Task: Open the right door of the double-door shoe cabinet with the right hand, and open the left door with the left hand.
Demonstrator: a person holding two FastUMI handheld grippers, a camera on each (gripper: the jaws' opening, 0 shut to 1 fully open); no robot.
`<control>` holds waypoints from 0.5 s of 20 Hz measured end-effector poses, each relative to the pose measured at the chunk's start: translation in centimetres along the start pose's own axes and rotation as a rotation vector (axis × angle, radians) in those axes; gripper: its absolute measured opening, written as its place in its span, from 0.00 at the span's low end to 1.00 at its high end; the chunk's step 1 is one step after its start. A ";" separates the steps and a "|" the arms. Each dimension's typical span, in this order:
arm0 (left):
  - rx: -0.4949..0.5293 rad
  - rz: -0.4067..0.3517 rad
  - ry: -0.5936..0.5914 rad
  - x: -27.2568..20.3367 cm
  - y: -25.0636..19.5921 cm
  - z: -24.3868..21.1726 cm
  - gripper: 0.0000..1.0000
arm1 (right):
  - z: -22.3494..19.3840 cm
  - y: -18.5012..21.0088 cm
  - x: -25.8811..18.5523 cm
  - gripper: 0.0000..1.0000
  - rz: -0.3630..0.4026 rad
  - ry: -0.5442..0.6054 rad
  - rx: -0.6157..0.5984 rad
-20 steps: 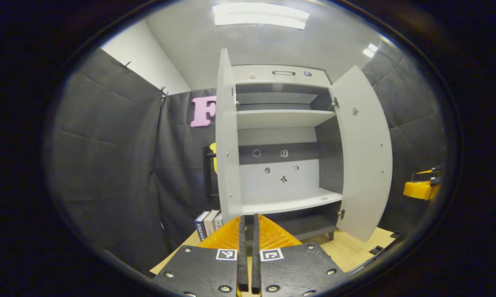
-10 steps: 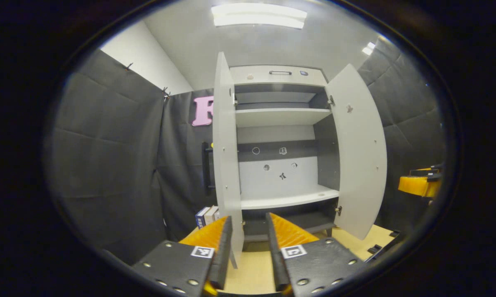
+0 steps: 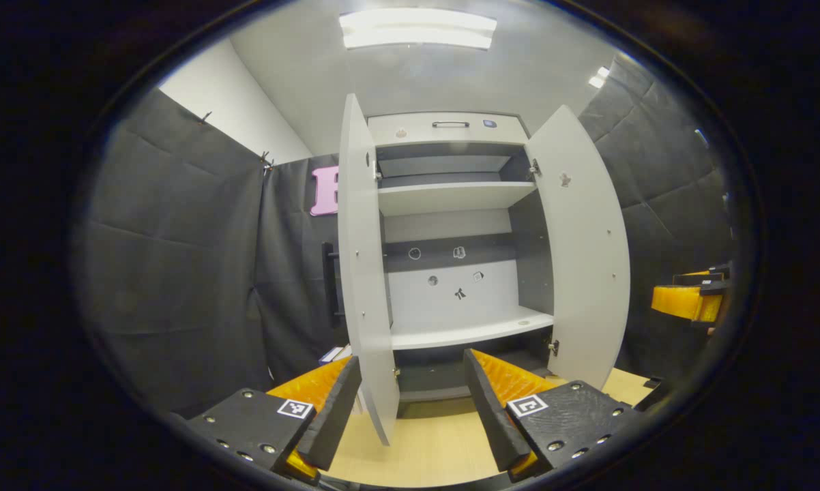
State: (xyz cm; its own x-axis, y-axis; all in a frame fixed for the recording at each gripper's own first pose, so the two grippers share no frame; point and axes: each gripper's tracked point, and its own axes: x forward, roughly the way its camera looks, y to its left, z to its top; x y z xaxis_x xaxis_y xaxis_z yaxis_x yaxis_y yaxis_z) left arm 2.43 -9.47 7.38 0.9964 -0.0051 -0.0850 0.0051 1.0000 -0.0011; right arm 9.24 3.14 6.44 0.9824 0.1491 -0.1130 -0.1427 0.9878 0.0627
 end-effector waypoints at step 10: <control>-0.003 0.029 -0.034 -0.8 1.0 1.1 0.88 | 0.5 0.4 0.1 0.96 0.000 -0.009 -0.008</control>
State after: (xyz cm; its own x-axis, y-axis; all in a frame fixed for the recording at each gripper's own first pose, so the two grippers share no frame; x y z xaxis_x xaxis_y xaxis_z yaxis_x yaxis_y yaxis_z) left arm 1.70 -8.45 8.50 0.9984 0.0234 -0.0515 -0.0236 0.9997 -0.0021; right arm 9.32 3.55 6.94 0.9835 0.1483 -0.1039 -0.1432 0.9882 0.0545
